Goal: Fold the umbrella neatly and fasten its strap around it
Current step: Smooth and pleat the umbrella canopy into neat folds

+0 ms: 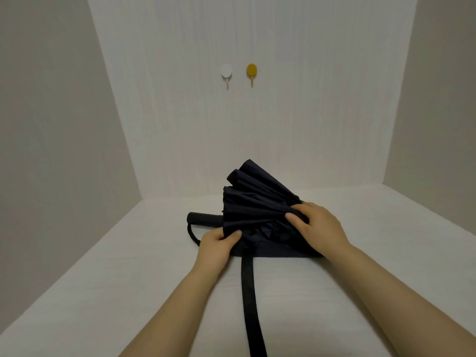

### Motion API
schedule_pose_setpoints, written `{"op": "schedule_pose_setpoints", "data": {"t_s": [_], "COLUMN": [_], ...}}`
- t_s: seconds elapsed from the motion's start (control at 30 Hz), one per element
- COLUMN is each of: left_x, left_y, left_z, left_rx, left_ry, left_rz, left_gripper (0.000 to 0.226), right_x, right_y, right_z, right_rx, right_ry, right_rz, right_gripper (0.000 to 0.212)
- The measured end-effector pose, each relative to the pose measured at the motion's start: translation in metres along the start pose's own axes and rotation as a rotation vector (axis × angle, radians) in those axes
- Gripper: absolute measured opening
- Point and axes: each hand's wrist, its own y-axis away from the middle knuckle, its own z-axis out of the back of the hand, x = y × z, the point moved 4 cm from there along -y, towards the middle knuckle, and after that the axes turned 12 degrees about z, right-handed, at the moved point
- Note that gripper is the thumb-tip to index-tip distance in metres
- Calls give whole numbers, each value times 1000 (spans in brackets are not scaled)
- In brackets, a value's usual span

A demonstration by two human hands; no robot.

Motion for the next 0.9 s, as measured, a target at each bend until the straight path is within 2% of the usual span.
{"op": "schedule_pose_setpoints", "data": {"t_s": [0.2, 0.33, 0.43, 0.57, 0.67, 0.77, 0.83, 0.9], "left_x": [-17, -19, -15, -25, -33, -37, -38, -39], "left_y": [17, 15, 9, 13, 21, 26, 28, 29], "left_z": [5, 7, 3, 9, 10, 10, 9, 8], "left_rx": [-18, 44, 58, -53, -81, -49, 7, 50], "left_ry": [17, 9, -91, -6, 13, 46, 96, 98], "left_rz": [-205, -133, -103, -229, -305, -311, -302, -298], "left_gripper": [23, 35, 33, 35, 29, 20, 25, 34], "right_x": [-12, -20, -25, -15, -3, 11, 22, 34], "right_y": [-13, -26, -26, -20, -20, -20, -19, -16], "right_z": [-6, -7, -7, 0, 7, 12, 19, 33], "right_rx": [153, 197, 127, -11, -78, -66, -51, -128], "right_ry": [22, -5, -21, 38, 72, 125, 92, -19], "right_rz": [-194, -258, -279, -205, -64, 101, 168, 178], "right_gripper": [36, 38, 32, 28, 30, 34, 32, 22]}}
